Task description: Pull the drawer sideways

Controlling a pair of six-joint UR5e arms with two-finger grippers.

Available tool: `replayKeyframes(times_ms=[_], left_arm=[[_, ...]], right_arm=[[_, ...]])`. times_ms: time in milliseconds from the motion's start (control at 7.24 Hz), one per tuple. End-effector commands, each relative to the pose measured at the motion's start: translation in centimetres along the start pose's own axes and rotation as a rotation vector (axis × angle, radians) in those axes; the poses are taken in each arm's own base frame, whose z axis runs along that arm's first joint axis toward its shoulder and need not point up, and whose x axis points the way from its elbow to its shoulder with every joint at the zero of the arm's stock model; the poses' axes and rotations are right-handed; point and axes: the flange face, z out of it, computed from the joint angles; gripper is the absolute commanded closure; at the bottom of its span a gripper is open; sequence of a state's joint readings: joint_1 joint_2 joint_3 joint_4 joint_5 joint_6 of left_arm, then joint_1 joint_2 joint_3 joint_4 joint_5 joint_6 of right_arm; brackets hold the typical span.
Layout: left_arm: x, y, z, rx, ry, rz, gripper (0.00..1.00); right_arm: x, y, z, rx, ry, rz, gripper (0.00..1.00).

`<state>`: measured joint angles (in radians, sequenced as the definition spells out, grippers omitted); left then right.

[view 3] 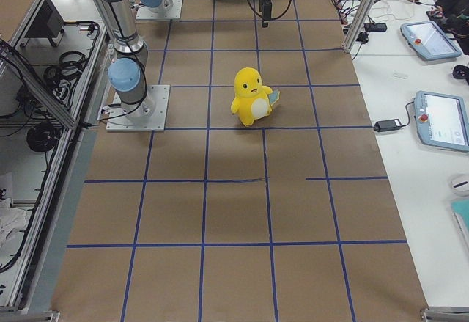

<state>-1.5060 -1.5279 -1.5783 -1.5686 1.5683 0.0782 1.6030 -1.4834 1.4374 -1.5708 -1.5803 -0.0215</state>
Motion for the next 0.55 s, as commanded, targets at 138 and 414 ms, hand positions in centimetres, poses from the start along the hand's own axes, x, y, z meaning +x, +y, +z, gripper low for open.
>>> replayKeyframes(times_ms=[138,414], left_arm=[[-0.2,0.07,0.16,-0.004,-0.001,-0.004,0.0],[-0.29,-0.4,0.34,-0.004,0.002,-0.007,0.0]], right_arm=[[0.0,0.0,0.0,0.0,0.0,0.0,0.0],[0.01,0.0,0.0,0.0,0.001,0.0,0.0]])
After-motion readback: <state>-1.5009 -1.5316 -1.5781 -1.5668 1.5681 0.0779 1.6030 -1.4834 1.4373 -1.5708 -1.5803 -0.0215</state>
